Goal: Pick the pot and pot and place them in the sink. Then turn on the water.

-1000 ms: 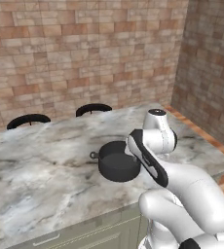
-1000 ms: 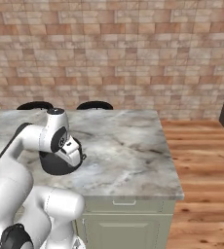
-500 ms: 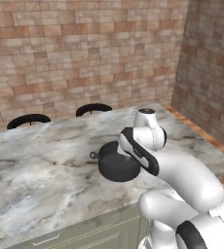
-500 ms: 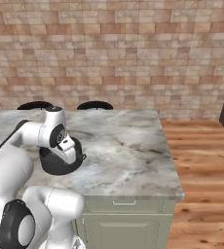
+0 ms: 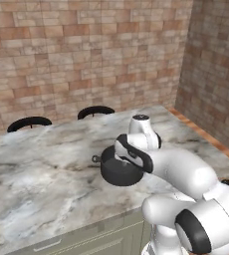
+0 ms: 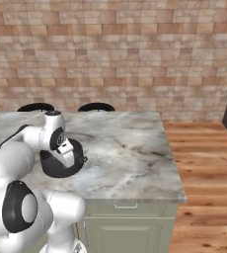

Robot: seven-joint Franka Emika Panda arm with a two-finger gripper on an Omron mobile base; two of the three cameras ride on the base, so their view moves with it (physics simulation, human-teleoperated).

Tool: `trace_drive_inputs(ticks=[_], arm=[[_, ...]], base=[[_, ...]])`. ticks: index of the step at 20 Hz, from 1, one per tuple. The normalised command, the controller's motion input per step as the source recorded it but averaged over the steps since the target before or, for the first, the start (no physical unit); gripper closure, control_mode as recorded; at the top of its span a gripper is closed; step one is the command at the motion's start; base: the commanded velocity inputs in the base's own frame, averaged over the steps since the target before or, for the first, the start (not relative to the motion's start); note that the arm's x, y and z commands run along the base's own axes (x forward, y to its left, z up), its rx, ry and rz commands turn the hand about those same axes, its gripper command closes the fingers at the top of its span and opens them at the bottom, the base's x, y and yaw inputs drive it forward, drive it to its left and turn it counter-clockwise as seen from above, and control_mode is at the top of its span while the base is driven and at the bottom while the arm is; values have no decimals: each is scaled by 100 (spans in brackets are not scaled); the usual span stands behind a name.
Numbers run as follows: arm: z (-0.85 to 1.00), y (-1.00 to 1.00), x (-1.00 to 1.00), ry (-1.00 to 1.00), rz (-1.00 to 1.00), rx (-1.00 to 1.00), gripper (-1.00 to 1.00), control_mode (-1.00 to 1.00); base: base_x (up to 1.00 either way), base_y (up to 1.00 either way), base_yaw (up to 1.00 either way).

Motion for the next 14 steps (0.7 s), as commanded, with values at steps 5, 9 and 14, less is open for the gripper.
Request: trace_drive_inputs(ticks=[5, 9, 14], arm=[[-3, -25, 32, 2, 0, 0, -100, -100], [0, -19, 1, 0, 0, 0, -100, -100], [-22, -5, 0, 1, 0, 0, -100, -100]], base=[[0, 0, 0], [0, 0, 0], [0, 0, 0]])
